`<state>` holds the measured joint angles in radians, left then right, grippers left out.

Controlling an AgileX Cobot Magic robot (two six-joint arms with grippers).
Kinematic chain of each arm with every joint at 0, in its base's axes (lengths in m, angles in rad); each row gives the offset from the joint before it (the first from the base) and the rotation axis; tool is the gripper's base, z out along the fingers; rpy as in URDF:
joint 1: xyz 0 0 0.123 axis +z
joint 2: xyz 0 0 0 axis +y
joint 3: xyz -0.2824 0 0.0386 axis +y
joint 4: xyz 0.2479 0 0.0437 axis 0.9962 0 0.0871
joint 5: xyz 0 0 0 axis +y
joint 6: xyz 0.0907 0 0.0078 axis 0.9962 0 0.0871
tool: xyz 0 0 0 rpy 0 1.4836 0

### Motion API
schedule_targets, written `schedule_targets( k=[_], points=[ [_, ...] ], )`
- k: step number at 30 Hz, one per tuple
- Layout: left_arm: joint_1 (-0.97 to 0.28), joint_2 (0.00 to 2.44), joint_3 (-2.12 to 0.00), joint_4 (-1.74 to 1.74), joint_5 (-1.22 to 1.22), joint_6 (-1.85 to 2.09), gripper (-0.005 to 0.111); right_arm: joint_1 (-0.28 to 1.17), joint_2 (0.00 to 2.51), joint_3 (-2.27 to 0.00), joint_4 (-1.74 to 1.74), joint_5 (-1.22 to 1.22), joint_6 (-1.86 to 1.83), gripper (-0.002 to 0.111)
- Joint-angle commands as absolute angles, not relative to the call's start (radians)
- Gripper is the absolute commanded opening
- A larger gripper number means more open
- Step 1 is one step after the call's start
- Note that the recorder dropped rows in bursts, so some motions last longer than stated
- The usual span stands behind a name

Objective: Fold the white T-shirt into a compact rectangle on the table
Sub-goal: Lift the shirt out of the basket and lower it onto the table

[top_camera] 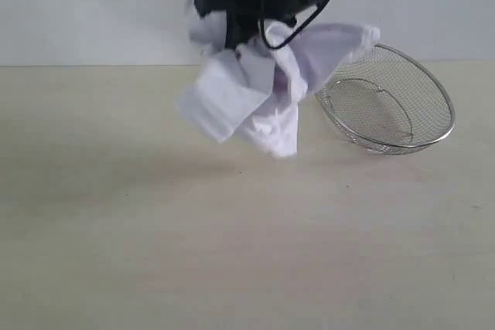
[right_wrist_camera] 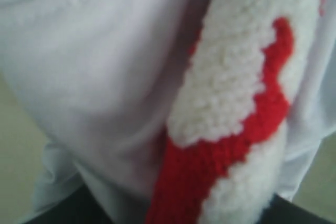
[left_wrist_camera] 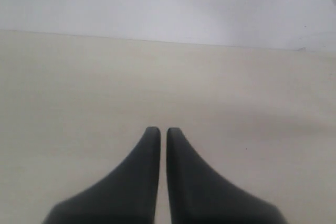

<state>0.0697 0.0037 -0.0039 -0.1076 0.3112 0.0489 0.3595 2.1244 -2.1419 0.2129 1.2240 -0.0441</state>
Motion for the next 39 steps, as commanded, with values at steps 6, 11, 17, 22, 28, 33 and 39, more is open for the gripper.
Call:
schedule_targets(
  k=[6, 11, 17, 22, 28, 33, 39],
  points=[
    [0.072, 0.0, 0.0, -0.107, 0.307, 0.052, 0.004, 0.369, 2.137, -1.83, 0.19, 0.818, 0.077, 0.0],
    [0.072, 0.0, 0.0, -0.107, 0.307, 0.052, 0.004, 0.369, 2.215, -1.814, 0.166, 0.796, 0.08, 0.0],
    [0.072, 0.0, 0.0, -0.107, 0.307, 0.052, 0.004, 0.369, 2.264, -1.814, 0.168, 0.795, 0.033, 0.006],
    [0.072, 0.0, 0.0, -0.107, 0.307, 0.052, 0.004, 0.369, 2.265, -1.814, 0.165, 0.793, 0.01, 0.046],
    [0.072, 0.0, 0.0, -0.107, 0.307, 0.052, 0.004, 0.369, 2.265, -1.816, 0.165, 0.819, 0.049, 0.078],
    [0.072, 0.0, 0.0, -0.107, 0.307, 0.052, 0.004, 0.369, 2.237, -1.816, 0.138, 0.871, 0.045, 0.078],
    [0.072, 0.0, 0.0, -0.107, 0.301, 0.052, 0.004, 0.369, 2.173, -1.816, 0.132, 0.865, 0.043, 0.078]
  ],
)
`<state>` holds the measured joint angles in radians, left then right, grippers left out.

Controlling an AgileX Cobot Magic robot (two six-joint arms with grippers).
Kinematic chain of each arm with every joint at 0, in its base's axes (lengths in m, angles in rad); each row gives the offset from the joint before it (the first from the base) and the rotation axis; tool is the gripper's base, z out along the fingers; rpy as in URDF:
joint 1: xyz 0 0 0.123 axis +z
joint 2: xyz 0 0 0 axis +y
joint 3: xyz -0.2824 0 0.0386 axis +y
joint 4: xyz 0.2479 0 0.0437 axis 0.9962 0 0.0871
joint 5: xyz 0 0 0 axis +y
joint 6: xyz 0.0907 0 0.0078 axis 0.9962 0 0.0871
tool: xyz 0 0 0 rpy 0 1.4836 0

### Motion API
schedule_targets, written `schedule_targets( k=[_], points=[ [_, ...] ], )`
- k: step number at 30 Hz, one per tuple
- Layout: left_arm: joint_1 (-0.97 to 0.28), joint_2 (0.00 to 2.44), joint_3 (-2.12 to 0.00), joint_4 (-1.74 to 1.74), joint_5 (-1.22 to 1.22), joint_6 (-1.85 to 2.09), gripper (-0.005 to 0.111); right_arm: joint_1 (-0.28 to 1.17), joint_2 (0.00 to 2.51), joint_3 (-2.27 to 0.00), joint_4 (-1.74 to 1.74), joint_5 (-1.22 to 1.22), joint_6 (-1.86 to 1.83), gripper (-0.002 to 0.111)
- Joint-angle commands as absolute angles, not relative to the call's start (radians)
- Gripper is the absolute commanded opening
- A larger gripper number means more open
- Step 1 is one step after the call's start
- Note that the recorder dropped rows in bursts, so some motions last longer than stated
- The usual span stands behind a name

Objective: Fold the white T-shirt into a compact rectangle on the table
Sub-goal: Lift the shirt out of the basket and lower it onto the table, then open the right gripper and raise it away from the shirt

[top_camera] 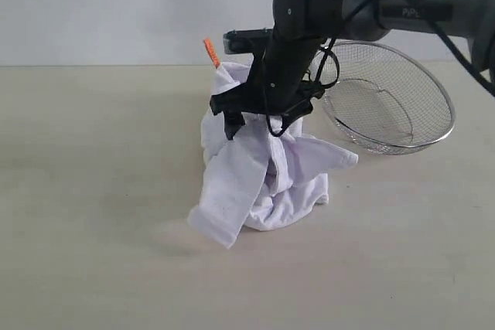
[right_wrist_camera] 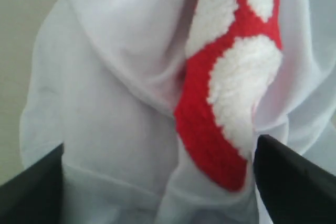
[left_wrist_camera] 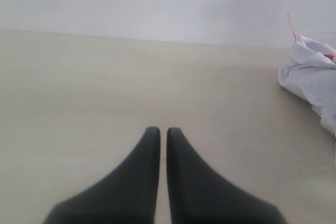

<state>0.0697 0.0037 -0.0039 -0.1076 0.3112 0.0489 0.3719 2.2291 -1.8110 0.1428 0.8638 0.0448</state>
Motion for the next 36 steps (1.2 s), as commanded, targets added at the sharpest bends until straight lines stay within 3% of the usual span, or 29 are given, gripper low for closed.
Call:
schedule_targets(
  k=[1, 11, 13, 16, 19, 26, 36],
  points=[
    [0.072, 0.0, 0.0, -0.107, 0.299, 0.052, 0.004, 0.369, 2.162, -1.816, 0.132, 0.865, 0.043, 0.078],
    [0.072, 0.0, 0.0, -0.107, 0.215, 0.052, 0.004, 0.369, 1.955, -1.816, -0.107, 0.984, 0.066, 0.078],
    [0.072, 0.0, 0.0, -0.109, 0.145, 0.052, 0.004, 0.369, 1.93, -1.816, -0.241, 1.003, 0.122, 0.073],
    [0.072, 0.0, 0.0, -0.161, 0.019, 0.021, 0.004, 0.343, 1.928, -1.816, -0.539, 1.048, 0.245, 0.046],
    [0.072, 0.0, 0.0, -0.22, -0.053, -0.038, 0.004, 0.258, 1.935, -1.814, -0.581, 1.065, 0.277, 0.0],
    [0.059, 0.0, 0.0, -0.232, 0.03, -0.212, 0.004, 0.041, 2.005, -1.814, -0.197, 0.979, 0.013, 0.001],
    [-0.124, 0.214, -0.204, -0.217, 0.103, -0.079, 0.004, 0.006, 2.163, -1.814, -0.164, 0.954, -0.011, 0.001]
  ],
)
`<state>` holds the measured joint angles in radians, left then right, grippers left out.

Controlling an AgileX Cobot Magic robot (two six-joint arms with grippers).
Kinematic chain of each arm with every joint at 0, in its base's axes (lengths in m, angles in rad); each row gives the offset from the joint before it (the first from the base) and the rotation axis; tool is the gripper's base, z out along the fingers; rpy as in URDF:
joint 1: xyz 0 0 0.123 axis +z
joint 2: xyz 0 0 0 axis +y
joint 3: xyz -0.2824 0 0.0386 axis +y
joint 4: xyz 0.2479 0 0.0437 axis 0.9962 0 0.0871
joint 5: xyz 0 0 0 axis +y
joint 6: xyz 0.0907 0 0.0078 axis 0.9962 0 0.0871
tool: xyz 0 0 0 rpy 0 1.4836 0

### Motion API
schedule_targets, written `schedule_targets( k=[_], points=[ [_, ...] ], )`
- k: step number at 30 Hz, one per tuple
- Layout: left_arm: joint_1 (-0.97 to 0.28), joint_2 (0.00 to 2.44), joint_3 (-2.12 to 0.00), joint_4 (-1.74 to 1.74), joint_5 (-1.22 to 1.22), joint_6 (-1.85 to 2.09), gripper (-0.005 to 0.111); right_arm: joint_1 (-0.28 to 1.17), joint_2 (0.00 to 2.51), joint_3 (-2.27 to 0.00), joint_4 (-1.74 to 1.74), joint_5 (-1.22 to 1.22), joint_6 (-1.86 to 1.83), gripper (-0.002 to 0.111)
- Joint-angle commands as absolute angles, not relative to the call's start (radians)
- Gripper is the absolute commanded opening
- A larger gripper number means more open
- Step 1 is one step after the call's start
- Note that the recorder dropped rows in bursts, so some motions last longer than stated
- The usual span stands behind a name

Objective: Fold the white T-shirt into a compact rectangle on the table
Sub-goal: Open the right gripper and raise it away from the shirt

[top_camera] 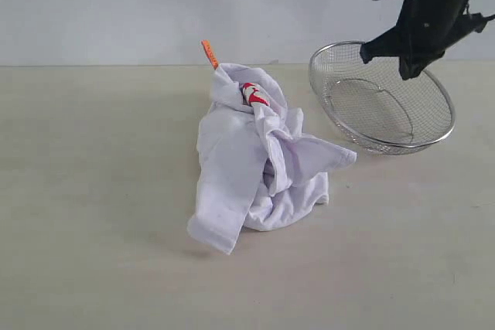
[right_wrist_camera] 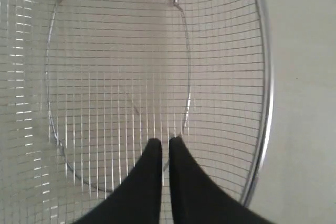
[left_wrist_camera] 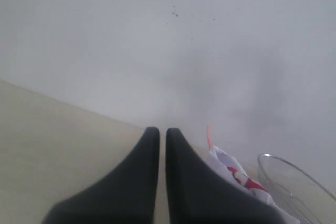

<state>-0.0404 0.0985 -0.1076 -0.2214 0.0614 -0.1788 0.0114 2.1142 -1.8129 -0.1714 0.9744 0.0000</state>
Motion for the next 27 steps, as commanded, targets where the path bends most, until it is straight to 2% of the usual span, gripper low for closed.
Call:
schedule_targets(
  k=[1, 20, 27],
  points=[
    [-0.142, 0.247, -0.233, -0.217, 0.12, -0.048, 0.004, 0.006, 2.177, -1.814, -0.169, 0.954, -0.008, 0.001],
    [-0.507, 1.031, -0.604, -0.254, 0.069, 0.075, 0.004, -0.137, 2.282, -1.814, -0.17, 0.976, 0.011, 0.001],
    [-0.535, 1.093, -0.631, -0.254, -0.03, 0.075, 0.004, -0.219, 2.282, -1.814, -0.161, 1.013, 0.011, 0.001]
  ],
)
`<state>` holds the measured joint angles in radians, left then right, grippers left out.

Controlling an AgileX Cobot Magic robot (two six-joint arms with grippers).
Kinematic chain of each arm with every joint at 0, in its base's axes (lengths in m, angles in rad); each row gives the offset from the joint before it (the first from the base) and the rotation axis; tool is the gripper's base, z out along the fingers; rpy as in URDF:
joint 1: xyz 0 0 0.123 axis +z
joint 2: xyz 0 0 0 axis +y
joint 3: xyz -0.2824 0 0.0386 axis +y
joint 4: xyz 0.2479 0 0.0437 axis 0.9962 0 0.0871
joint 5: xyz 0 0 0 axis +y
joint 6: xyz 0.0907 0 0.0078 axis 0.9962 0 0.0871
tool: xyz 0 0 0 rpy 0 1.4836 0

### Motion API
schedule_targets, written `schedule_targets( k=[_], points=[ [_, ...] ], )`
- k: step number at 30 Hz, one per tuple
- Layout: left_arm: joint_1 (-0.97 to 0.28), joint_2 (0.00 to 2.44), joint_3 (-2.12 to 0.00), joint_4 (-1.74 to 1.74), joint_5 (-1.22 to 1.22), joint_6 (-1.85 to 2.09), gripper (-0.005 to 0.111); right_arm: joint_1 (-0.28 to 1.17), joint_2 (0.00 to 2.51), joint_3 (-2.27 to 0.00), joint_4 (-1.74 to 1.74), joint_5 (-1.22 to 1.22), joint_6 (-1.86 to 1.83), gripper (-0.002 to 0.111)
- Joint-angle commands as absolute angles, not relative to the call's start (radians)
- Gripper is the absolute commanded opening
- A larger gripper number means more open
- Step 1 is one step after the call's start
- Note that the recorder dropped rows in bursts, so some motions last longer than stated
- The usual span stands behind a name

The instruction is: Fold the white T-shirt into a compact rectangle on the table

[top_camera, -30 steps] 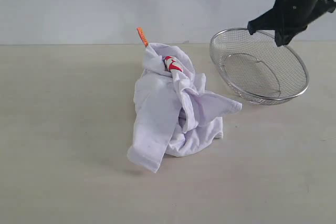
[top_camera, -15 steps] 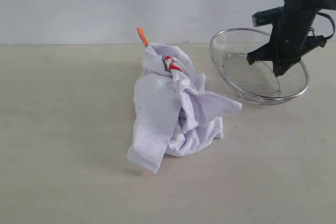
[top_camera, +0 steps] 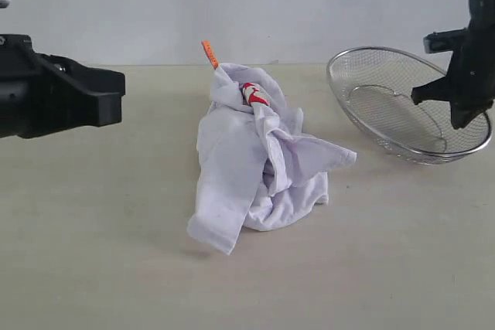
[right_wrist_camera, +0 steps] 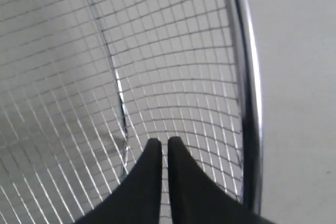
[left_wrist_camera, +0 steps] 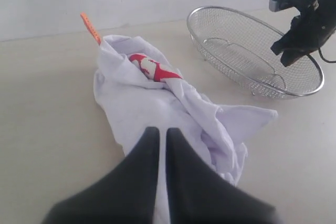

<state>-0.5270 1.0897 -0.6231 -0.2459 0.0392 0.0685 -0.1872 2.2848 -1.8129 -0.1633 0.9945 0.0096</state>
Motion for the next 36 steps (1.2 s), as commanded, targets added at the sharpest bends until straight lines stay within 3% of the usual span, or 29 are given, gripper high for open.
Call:
schedule_targets(
  k=[1, 12, 22, 26, 30, 33, 35, 36],
  points=[
    [-0.535, 1.093, -0.631, -0.254, -0.038, 0.075, 0.004, -0.223, 2.282, -1.814, -0.161, 1.013, 0.009, 0.001],
    [-0.535, 1.093, -0.631, -0.254, -0.029, 0.075, 0.004, -0.255, 2.27, -1.814, -0.145, 1.013, -0.009, 0.001],
    [-0.535, 1.093, -0.631, -0.254, -0.23, 0.075, 0.004, -0.227, 2.073, -1.814, 0.441, 1.065, -0.411, 0.0],
    [-0.535, 1.12, -0.632, -0.254, -0.243, 0.075, 0.004, -0.154, 2.056, -1.817, 0.465, 1.043, -0.433, 0.0],
    [-0.519, 1.304, -0.675, -0.254, -0.315, 0.075, 0.004, -0.025, 2.079, -1.817, 0.465, 0.994, -0.46, 0.0],
    [-0.519, 1.5, -0.83, -0.254, -0.133, 0.075, 0.004, 0.074, 2.103, -1.817, 0.391, 0.862, -0.449, 0.0],
    [-0.504, 1.596, -0.928, -0.254, -0.044, 0.063, 0.004, 0.11, 2.117, -1.817, 0.364, 0.776, -0.434, 0.008],
    [-0.482, 1.636, -0.969, -0.254, 0.0, 0.052, 0.004, 0.118, 2.135, -1.817, 0.364, 0.724, -0.434, 0.017]
  ],
)
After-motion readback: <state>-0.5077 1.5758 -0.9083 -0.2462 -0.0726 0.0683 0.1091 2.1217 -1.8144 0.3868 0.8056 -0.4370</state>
